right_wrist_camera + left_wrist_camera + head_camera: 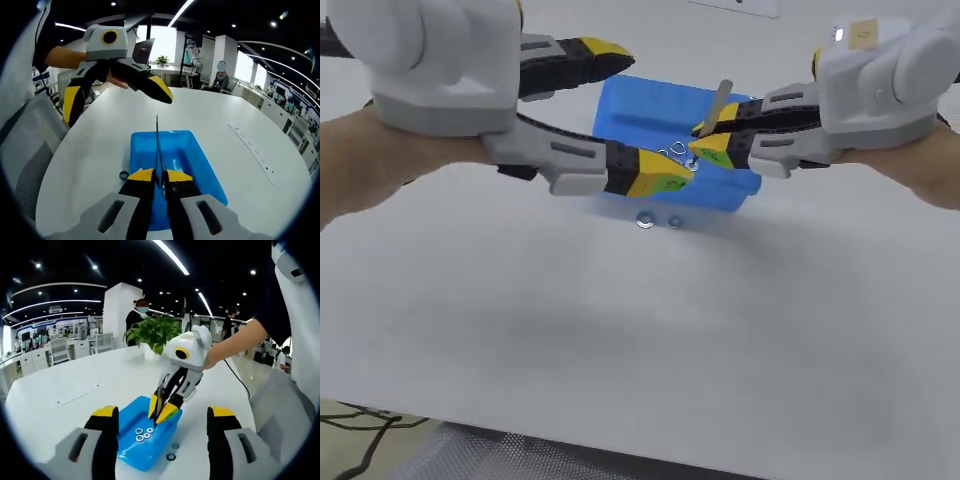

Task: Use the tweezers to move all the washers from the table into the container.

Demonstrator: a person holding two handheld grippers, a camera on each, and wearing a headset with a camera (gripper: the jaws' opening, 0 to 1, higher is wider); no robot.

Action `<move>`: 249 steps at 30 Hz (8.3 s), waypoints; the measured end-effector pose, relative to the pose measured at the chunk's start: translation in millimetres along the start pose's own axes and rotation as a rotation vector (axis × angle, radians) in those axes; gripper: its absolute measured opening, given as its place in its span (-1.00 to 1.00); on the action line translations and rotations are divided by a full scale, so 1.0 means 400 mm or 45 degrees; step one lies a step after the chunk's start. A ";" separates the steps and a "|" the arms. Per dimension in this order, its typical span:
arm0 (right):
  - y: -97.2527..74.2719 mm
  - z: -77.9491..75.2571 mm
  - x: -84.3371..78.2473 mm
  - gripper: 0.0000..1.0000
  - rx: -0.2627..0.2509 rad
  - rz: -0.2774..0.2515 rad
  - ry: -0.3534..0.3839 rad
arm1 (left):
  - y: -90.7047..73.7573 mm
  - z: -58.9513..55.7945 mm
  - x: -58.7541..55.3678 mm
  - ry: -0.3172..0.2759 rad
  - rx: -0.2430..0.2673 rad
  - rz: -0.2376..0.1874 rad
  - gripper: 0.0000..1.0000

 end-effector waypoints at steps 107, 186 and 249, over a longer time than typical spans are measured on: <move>-0.147 0.232 -0.098 0.73 -0.081 -0.077 0.194 | -0.060 -0.112 -0.046 0.247 -0.156 0.038 -0.90; 0.088 0.177 -0.031 -0.78 0.125 -0.024 0.091 | -0.014 -0.065 -0.059 0.097 -0.429 0.221 -0.90; -0.134 0.032 0.105 -0.82 -0.159 -0.198 0.065 | -0.146 -0.117 -0.041 -0.088 0.154 0.033 0.99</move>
Point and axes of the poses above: the centre of the closed fingertips' face, and the gripper's own axes: y roughly forward along the fingers, z roughly to its left, x roughly out of its top, the point moved 7 cm from there along -y, roughly backward along the fingers, and after that the axes turned 8 degrees about y, right-handed, at the moved point
